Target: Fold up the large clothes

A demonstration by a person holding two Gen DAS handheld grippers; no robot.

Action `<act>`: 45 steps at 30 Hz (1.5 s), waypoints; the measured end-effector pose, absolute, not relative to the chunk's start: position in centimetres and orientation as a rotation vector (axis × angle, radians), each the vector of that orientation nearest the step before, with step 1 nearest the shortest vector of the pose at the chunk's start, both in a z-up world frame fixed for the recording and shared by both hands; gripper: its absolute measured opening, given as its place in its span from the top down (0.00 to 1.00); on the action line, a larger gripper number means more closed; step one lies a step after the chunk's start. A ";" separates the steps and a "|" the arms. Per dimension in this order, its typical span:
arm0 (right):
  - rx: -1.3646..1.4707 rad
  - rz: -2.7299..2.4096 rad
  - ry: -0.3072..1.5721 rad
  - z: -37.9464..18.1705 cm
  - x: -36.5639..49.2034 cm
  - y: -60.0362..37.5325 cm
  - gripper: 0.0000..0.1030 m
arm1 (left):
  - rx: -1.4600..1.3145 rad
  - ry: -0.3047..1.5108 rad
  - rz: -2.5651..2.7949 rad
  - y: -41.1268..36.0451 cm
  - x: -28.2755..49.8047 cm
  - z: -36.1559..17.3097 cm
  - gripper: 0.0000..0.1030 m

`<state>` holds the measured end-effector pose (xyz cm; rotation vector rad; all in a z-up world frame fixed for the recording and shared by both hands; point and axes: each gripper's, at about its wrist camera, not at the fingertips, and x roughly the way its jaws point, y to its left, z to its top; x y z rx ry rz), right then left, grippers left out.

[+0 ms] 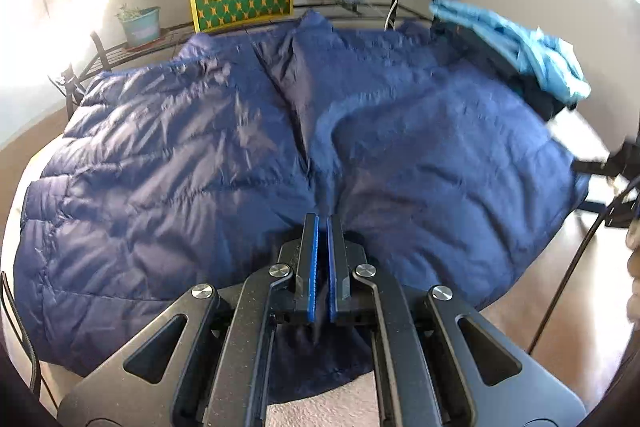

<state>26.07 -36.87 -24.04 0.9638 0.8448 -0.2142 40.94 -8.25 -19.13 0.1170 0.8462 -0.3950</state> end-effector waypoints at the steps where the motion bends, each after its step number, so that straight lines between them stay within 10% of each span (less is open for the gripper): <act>1: 0.957 -0.214 0.833 -23.9 26.3 -36.7 0.26 | 0.116 0.847 -0.394 -8.3 41.0 -19.6 0.99; 5: 0.924 -0.199 0.817 -23.5 27.2 -35.7 0.28 | 0.142 0.821 -0.391 -8.6 40.7 -20.2 0.99; 9: 0.815 -0.207 0.814 -22.2 28.1 -34.5 0.78 | 0.131 0.832 -0.402 -8.3 40.6 -19.7 0.99; 12: 0.684 -0.201 0.764 -19.2 28.2 -32.9 0.90 | 0.094 0.844 -0.421 -7.4 40.4 -18.9 0.99; 28: 0.181 -0.094 0.608 -8.3 30.4 -21.4 0.93 | -0.184 0.716 -0.298 9.5 36.6 -9.6 0.99; 45: -0.094 0.183 0.531 -4.3 34.9 -2.7 0.94 | -0.412 0.669 -0.042 25.7 29.1 -12.5 0.99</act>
